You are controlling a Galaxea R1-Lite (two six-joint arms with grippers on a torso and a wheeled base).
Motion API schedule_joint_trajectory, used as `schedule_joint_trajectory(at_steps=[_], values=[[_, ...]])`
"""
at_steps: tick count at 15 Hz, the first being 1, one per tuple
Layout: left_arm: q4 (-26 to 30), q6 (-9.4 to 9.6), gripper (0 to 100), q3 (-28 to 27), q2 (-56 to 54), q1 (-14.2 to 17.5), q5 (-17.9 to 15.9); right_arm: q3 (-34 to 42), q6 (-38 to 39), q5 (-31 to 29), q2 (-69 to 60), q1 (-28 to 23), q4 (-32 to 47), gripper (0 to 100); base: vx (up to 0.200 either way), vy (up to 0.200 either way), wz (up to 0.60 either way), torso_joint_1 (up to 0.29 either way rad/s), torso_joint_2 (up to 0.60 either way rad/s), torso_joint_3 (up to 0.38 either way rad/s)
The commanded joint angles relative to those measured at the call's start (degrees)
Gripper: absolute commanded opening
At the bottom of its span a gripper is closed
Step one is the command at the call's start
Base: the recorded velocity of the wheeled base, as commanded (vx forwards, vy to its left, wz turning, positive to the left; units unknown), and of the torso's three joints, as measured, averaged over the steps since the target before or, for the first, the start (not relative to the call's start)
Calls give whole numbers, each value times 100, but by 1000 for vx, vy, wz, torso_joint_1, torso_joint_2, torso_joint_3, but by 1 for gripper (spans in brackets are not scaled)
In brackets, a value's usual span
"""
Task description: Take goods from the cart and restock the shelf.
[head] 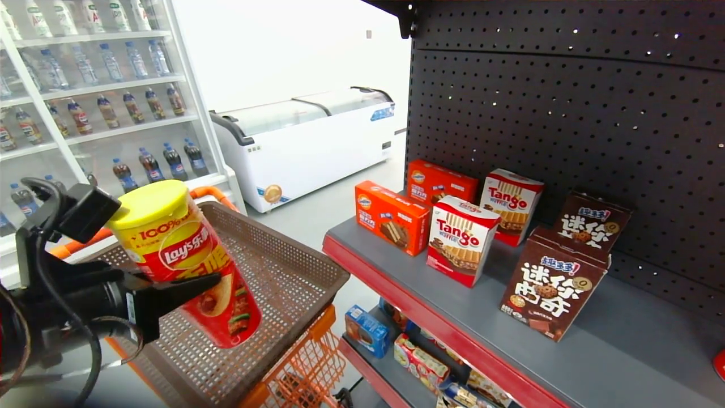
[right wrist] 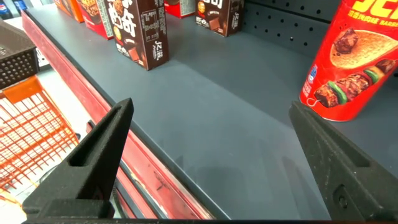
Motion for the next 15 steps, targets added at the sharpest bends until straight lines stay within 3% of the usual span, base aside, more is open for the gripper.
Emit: schedule_joint_trajectory(at_steps=[1, 4, 7, 8, 12, 15], values=[[161, 7, 0, 341, -756, -253, -40, 0, -1, 1, 7, -1, -1, 100, 0, 0, 0, 0, 0, 0], [143, -19, 0, 421, -1082, -930, -163, 0, -1, 1, 7, -1, -1, 100, 0, 0, 0, 0, 0, 0], [170, 34, 0, 473, -1275, -1158, -409, 0, -1, 1, 7, -1, -1, 100, 0, 0, 0, 0, 0, 0], [249, 25, 0, 508, -1512, -1492, -374, 0, -1, 1, 7, -1, -1, 100, 0, 0, 0, 0, 0, 0], [714, 16, 0, 719, -1943, -2002, -515, 0, -1, 1, 7, -1, -1, 100, 0, 0, 0, 0, 0, 0], [767, 7, 0, 816, -1996, -2073, -550, 0, -1, 1, 7, -1, -1, 100, 0, 0, 0, 0, 0, 0]])
